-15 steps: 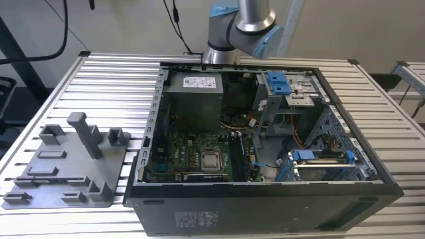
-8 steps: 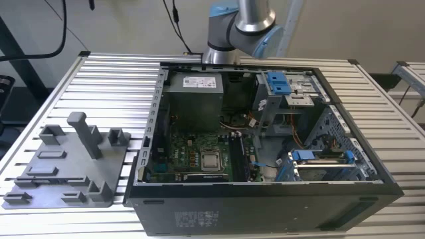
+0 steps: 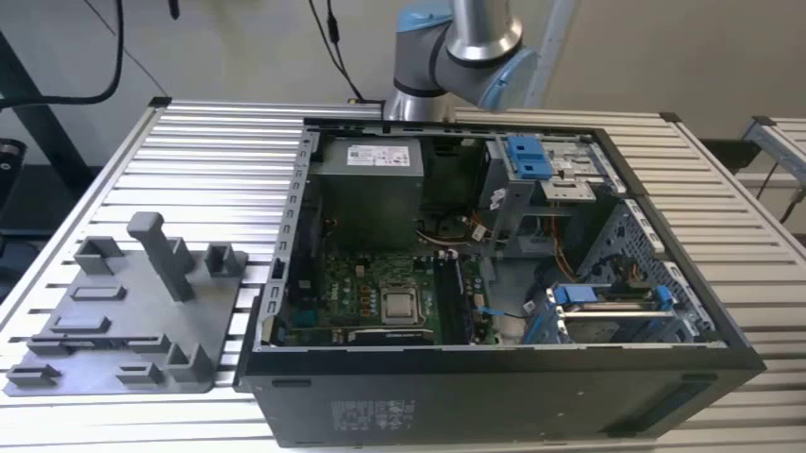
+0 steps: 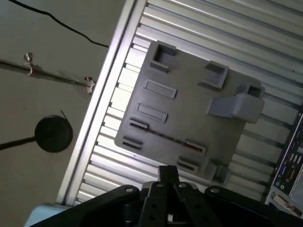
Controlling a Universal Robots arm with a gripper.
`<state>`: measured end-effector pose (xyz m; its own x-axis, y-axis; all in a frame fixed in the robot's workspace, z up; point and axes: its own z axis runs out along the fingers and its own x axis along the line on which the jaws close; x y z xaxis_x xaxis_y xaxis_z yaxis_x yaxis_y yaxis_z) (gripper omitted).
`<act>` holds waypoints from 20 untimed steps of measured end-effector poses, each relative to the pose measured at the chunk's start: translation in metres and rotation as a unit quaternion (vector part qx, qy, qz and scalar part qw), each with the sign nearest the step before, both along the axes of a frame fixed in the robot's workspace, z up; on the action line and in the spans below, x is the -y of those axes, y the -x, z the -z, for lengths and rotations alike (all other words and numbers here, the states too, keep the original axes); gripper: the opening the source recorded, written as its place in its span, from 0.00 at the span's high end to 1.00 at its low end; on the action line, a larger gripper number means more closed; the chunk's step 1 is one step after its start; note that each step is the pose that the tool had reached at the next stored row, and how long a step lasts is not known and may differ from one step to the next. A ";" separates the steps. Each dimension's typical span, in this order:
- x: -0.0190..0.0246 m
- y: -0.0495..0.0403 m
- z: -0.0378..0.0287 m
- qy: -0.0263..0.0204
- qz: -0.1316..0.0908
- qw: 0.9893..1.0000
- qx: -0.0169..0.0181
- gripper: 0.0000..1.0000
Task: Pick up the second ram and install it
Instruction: 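Pick up the second ram and move it above second insertion slot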
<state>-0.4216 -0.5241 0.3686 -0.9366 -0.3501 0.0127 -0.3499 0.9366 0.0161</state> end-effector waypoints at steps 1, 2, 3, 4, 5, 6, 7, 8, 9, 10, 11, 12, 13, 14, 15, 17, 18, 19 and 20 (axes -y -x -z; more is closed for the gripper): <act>0.0000 0.0001 0.0000 0.000 -0.008 1.000 0.000 0.89; 0.0000 0.0002 0.0000 0.001 -0.016 1.000 0.000 0.89; 0.0000 0.0003 0.0000 0.001 -0.024 1.000 0.000 0.89; 0.0000 0.0004 0.0000 0.001 -0.031 1.000 0.000 0.89; 0.0000 0.0005 0.0000 0.002 -0.039 0.999 0.000 0.89; 0.0000 0.0006 0.0001 0.002 -0.047 0.999 0.000 0.89; -0.0001 0.0007 0.0002 0.003 -0.056 0.998 0.000 0.89; -0.0001 0.0008 0.0001 0.003 -0.065 0.998 0.000 0.89; -0.0001 0.0008 0.0000 0.004 -0.073 0.997 0.000 0.89; -0.0001 0.0008 0.0000 0.004 -0.082 0.997 0.000 0.89; -0.0001 0.0008 0.0000 0.004 -0.091 0.996 0.000 0.89; -0.0001 0.0009 0.0000 0.005 -0.100 0.995 0.000 0.89; -0.0001 0.0009 0.0000 0.005 -0.109 0.994 0.000 0.89; -0.0001 0.0009 0.0000 0.005 -0.118 0.993 0.000 0.89; -0.0001 0.0010 0.0000 0.005 -0.127 0.992 0.000 0.89; -0.0002 0.0011 0.0000 0.005 -0.142 0.990 0.000 0.89; -0.0002 0.0012 0.0000 0.005 -0.150 0.989 0.000 0.89; -0.0003 0.0013 0.0000 0.005 -0.156 0.988 0.000 0.89; -0.0002 0.0013 0.0000 0.005 -0.162 0.987 0.000 0.89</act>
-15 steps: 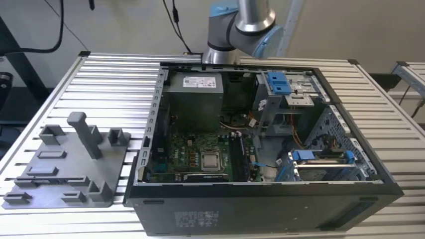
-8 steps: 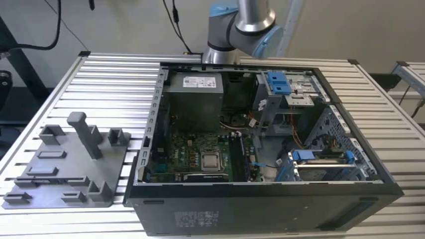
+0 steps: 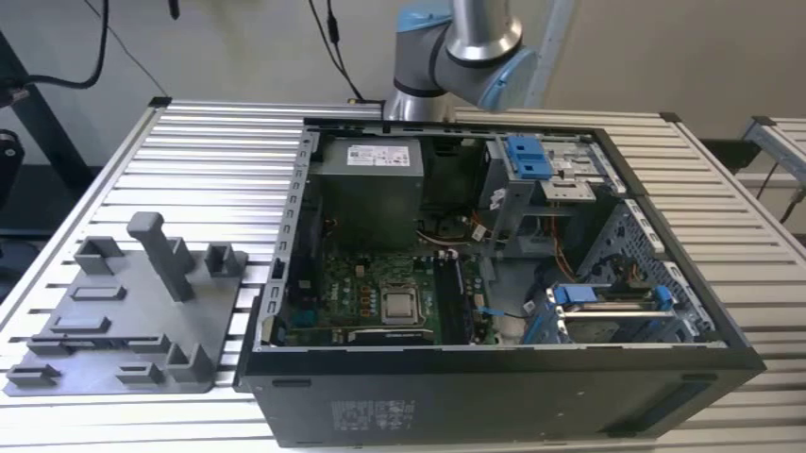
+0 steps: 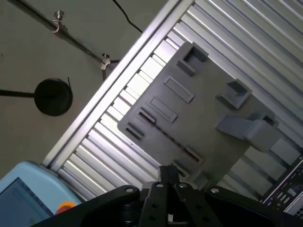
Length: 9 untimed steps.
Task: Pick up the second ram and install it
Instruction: 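Pick up the second ram and move it above second insertion slot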
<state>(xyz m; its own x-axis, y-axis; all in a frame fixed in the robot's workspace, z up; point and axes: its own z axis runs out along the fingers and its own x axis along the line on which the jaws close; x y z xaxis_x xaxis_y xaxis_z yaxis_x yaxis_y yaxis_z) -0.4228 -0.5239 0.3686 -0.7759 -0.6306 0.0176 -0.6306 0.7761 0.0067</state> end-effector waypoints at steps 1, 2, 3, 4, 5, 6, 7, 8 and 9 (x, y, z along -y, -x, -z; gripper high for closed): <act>0.0000 0.0000 0.0000 0.000 -0.005 1.000 0.000 0.89; 0.0000 0.0000 0.0000 0.000 -0.009 1.000 0.000 0.89; 0.0000 0.0001 0.0000 0.000 -0.013 1.000 0.000 0.89; 0.0000 0.0001 0.0000 0.000 -0.015 1.000 0.000 0.89; 0.0000 0.0001 0.0001 0.000 -0.015 1.000 0.000 0.89; 0.0000 0.0001 0.0001 0.000 -0.015 1.000 0.000 0.89; 0.0000 0.0001 0.0001 0.000 -0.015 1.000 0.000 0.89; 0.0000 0.0001 0.0001 0.000 -0.015 1.000 0.000 0.89; 0.0000 0.0001 0.0001 0.000 -0.017 1.000 0.000 0.89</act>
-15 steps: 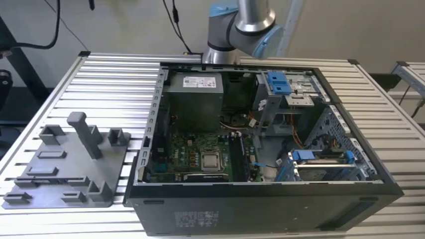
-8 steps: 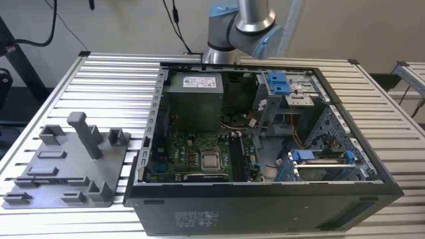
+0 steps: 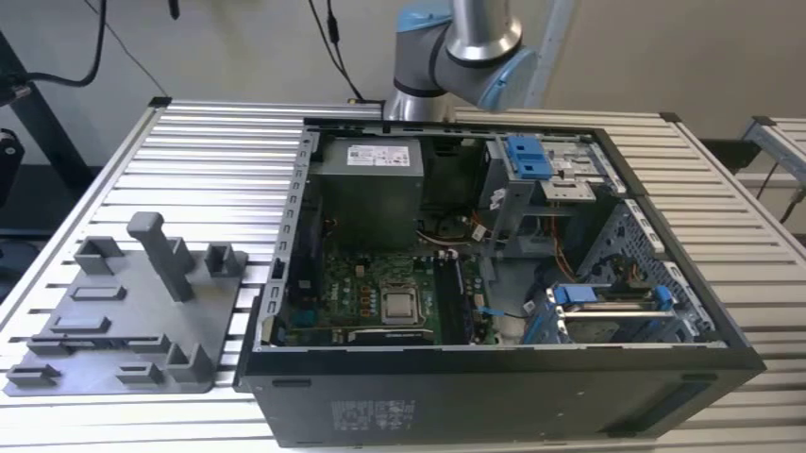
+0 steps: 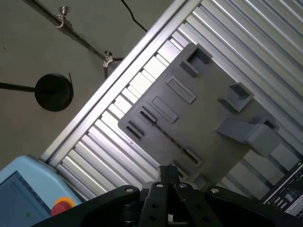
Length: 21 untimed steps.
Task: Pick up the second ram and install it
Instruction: 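Pick up the second ram and move it above second insertion slot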
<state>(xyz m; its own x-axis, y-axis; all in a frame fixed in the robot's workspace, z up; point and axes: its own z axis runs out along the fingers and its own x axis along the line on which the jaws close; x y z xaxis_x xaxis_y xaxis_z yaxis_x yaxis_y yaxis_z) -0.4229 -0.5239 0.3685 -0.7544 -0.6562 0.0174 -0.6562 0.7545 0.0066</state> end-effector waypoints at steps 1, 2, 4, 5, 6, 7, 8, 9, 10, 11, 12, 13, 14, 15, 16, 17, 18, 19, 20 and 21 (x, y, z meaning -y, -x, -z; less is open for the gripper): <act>0.0000 0.0000 0.0000 0.000 -0.003 1.000 0.000 0.89; 0.0000 0.0000 0.0000 0.000 -0.008 1.000 0.000 0.89; 0.0000 0.0000 0.0000 0.000 -0.021 1.000 0.000 0.89; 0.0000 0.0000 0.0000 0.000 -0.028 1.000 0.001 0.89; 0.0000 0.0000 0.0000 0.000 -0.036 0.999 0.001 0.89; 0.0000 0.0000 0.0000 0.000 -0.045 0.999 0.001 0.89; 0.0000 0.0000 0.0000 0.000 -0.053 0.999 0.001 0.89; 0.0000 0.0000 0.0000 0.000 -0.062 0.998 0.001 0.89; 0.0000 0.0000 0.0000 0.000 -0.071 0.997 0.001 0.89; 0.0000 0.0000 -0.0001 0.000 -0.080 0.997 0.001 0.89; 0.0000 0.0000 -0.0002 0.000 -0.090 0.996 0.001 0.89; 0.0000 0.0000 -0.0002 0.000 -0.098 0.995 0.001 0.89; 0.0000 0.0000 -0.0001 0.000 -0.107 0.994 0.001 0.89; 0.0000 0.0000 -0.0001 0.001 -0.116 0.993 0.001 0.89; 0.0000 0.0000 0.0000 0.001 -0.125 0.992 0.001 0.89; 0.0000 0.0000 0.0000 0.001 -0.134 0.991 0.001 0.89; 0.0000 0.0000 0.0000 0.001 -0.144 0.990 0.001 0.89; 0.0000 0.0000 0.0000 0.001 -0.153 0.988 0.001 0.89; 0.0000 0.0000 -0.0001 0.002 -0.161 0.987 0.001 0.89; 0.0000 0.0000 -0.0001 0.002 -0.170 0.985 0.001 0.89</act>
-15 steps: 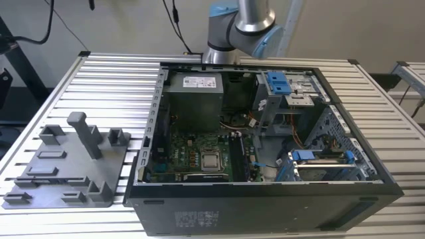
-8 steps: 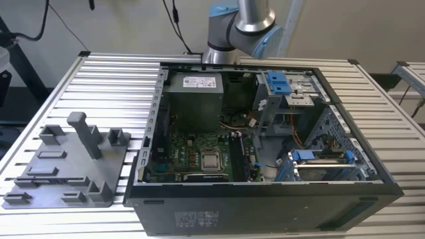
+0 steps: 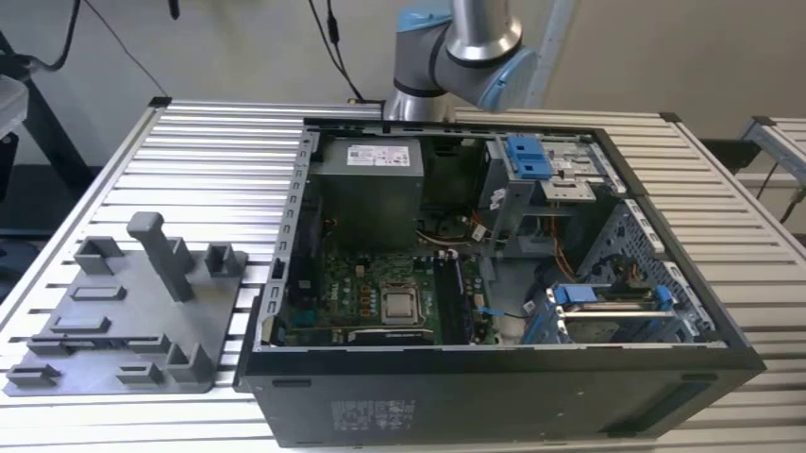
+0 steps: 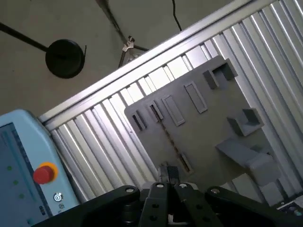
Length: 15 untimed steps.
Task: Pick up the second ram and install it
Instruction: 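Pick up the second ram and move it above second insertion slot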
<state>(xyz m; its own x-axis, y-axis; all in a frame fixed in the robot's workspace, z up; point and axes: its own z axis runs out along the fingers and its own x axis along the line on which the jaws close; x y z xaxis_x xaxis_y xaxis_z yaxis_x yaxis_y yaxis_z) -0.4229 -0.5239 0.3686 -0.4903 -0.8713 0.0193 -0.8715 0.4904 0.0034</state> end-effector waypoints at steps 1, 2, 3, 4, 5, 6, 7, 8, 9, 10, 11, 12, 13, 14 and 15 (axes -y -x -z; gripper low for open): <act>0.0000 0.0000 0.0000 0.000 -0.009 1.000 0.000 0.89; 0.0000 0.0000 0.0000 0.000 -0.018 1.000 0.000 0.89; 0.0000 0.0000 0.0000 0.001 -0.027 1.000 0.000 0.89; 0.0000 0.0000 0.0001 0.001 -0.036 0.999 0.000 0.89; 0.0000 0.0000 0.0001 0.001 -0.043 0.999 0.000 0.89; 0.0000 0.0000 0.0001 0.001 -0.049 0.999 0.000 0.89; 0.0000 0.0000 0.0002 0.001 -0.054 0.999 0.000 0.89; 0.0000 0.0000 0.0003 0.001 -0.059 0.998 0.000 0.89; 0.0000 0.0000 0.0003 0.001 -0.064 0.998 0.000 0.89; 0.0000 0.0000 0.0004 0.001 -0.070 0.998 0.000 0.89; 0.0000 0.0000 0.0008 0.001 -0.075 0.997 0.000 0.89; 0.0000 0.0000 0.0010 0.001 -0.080 0.997 0.000 0.89; 0.0000 0.0000 0.0013 0.001 -0.085 0.996 0.000 0.89; 0.0000 0.0000 0.0015 0.001 -0.089 0.996 0.000 0.89; 0.0000 0.0000 0.0018 0.001 -0.095 0.995 0.000 0.89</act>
<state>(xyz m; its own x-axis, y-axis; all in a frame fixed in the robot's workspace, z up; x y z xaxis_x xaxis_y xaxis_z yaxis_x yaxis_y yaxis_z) -0.4229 -0.5238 0.3668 -0.3165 -0.9483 0.0211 -0.9485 0.3167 0.0022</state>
